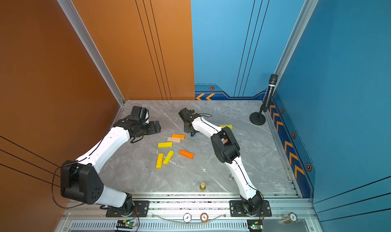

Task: Assemble the number 6 with building blocks
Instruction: Pick up the building block from the center of the board, then place the building block at the center of the board.

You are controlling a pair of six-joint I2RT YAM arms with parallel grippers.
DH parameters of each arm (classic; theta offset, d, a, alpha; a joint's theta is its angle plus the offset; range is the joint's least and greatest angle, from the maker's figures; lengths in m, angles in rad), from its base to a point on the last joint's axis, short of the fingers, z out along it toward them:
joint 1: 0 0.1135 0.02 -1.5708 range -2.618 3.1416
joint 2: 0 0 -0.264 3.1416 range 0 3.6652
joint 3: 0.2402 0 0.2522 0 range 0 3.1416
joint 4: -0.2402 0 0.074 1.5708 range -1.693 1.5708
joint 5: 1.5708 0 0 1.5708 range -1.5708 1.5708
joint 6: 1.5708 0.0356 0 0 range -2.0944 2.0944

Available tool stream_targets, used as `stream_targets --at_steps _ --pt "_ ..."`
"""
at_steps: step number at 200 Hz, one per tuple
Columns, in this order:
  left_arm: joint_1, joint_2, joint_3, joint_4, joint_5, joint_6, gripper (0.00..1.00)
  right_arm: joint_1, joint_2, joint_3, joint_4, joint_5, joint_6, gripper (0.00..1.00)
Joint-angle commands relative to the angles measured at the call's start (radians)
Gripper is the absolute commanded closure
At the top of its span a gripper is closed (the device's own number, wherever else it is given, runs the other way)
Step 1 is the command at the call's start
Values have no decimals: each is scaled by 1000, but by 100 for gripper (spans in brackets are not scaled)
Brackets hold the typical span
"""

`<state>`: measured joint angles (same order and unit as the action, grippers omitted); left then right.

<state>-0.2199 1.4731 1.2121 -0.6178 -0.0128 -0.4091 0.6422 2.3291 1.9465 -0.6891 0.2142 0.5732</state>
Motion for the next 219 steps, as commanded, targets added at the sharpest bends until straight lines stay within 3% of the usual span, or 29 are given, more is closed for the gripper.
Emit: stream_targets --at_steps 1,45,95,219 --pt "-1 -26 2 2 28 -11 3 -3 -227 -108 -48 10 -25 83" --pt "-13 -25 0 11 67 -22 3 3 -560 -509 -44 15 -59 81" --pt "-20 -17 -2 18 91 -29 3 16 -636 -787 -26 -34 -209 82" --pt "-86 6 -10 16 17 9 2 36 -601 -950 56 -47 -276 74"
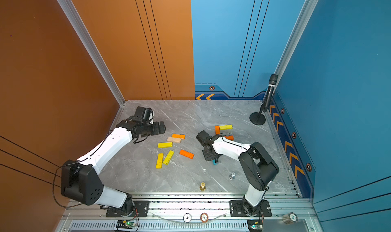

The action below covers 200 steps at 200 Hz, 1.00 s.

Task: Assemble the number 6 with building blocks
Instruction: Place the building block at the center of the board.

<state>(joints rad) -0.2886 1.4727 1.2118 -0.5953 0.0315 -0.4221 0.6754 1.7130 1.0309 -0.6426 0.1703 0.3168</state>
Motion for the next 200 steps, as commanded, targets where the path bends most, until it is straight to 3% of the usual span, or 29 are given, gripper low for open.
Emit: stream_targets --at_steps 1,45,105,141,160,200 --pt "-18 6 -9 -6 -28 22 2 3 16 -34 10 -4 -20 74" --pt "-72 27 -13 -14 -42 35 2 9 22 -36 -17 -24 9 66" --pt "-119 55 3 -23 -25 36 2 18 -176 -51 -53 -32 110 43" --pt "-123 56 12 -27 -10 36 2 110 -268 -87 -98 -34 243 43" --pt "-123 63 14 -31 -15 38 2 139 -299 -127 -62 -110 305 46" --pt "-107 79 22 -38 -19 40 2 132 -271 -193 2 -165 360 53"
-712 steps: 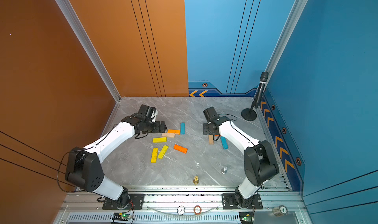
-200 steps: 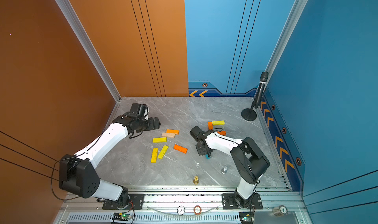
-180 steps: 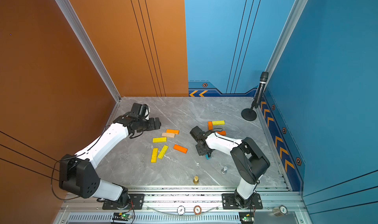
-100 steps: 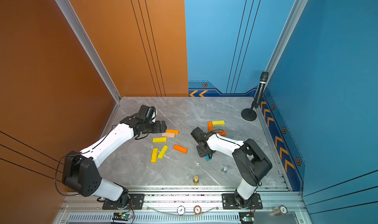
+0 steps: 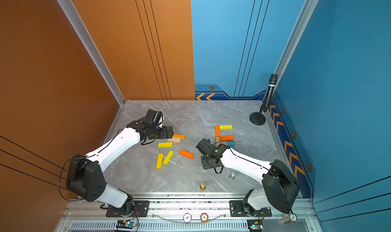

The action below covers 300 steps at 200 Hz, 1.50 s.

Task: Assemble the number 6 with building blocks
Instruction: Place the building block at the center of the board, then adjust the building block at the center of the board.

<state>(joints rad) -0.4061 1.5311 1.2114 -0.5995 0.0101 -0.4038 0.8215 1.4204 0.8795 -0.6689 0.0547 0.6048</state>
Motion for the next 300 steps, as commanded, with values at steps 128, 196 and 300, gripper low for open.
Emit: stream_targets --at_steps 128,196,300 --pt "-83 131 83 -37 -27 61 3 -299 26 -150 153 20 69 55" --pt "-181 192 129 -68 -42 41 5 -375 -92 -60 82 38 -5 53" --pt "-182 216 154 -112 26 117 5 -552 217 202 -34 101 -199 43"
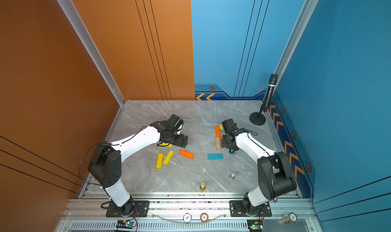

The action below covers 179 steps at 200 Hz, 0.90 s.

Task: Assemble the number 6 with building blocks
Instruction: Adjust the building block at the center of the board.

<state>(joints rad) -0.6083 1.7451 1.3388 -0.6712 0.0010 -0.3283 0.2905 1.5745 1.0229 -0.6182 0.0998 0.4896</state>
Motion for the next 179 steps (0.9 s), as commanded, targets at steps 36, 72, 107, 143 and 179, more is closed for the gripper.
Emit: stream_targets --at_steps 36,72,107,143,179 --pt "27 6 7 -23 54 59 5 -37 139 112 -106 82 -146 43" --pt "29 10 7 -15 69 60 5 -56 195 155 -121 58 -189 46" --pt "30 7 6 -8 70 61 5 -91 219 157 -116 24 -220 49" --pt "30 11 5 -2 70 58 5 -113 235 150 -109 -9 -265 51" --pt "32 22 7 8 76 54 5 -122 250 142 -100 -49 -300 53"
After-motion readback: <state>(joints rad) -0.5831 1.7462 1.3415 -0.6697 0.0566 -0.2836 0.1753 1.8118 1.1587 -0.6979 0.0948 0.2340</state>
